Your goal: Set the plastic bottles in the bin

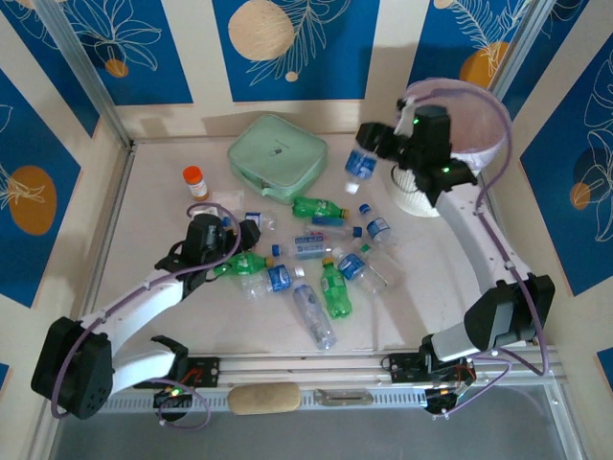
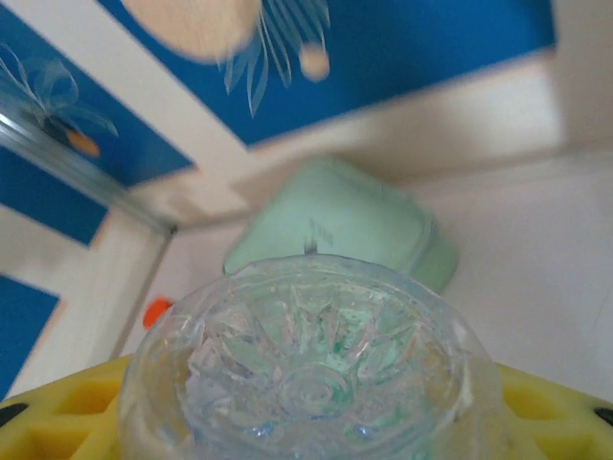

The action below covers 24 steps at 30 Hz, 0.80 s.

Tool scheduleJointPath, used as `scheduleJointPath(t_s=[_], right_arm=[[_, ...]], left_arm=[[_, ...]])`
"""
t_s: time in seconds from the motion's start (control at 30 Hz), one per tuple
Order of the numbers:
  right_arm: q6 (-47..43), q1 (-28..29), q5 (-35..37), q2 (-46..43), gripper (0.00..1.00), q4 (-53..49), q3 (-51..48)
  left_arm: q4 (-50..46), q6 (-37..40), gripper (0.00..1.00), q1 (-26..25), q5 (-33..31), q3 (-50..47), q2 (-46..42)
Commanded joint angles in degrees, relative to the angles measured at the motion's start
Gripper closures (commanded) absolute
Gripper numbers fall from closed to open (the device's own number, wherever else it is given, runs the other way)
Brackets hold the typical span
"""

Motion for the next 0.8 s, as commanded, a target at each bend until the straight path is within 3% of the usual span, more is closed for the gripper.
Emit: scheduleJointPath(t_s=[0.0, 0.37, 0.57, 0.77], right_arm=[[-5.64, -2.33, 2.15, 0.88, 0.43, -4.72, 7.91], [-12.61, -11.8, 13.02, 6.91, 0.43, -3.03, 22.82], [-18.66, -12.37, 20.16, 16.53, 0.43, -8.74, 34.95], [-20.05, -12.2, 22.71, 26.86, 0.43, -18.62, 46.47]], left_arm=[[1.93, -0.29, 0.0, 0.45, 1.7, 1.18, 1.13], [1.27, 1.4, 0.0, 0.42, 1.59, 1.21, 0.22], [0.68, 2.1, 0.0, 0.45, 1.56, 1.13, -0.72], [0.25, 2.26, 0.0, 0.45, 1.19, 0.28, -2.11]])
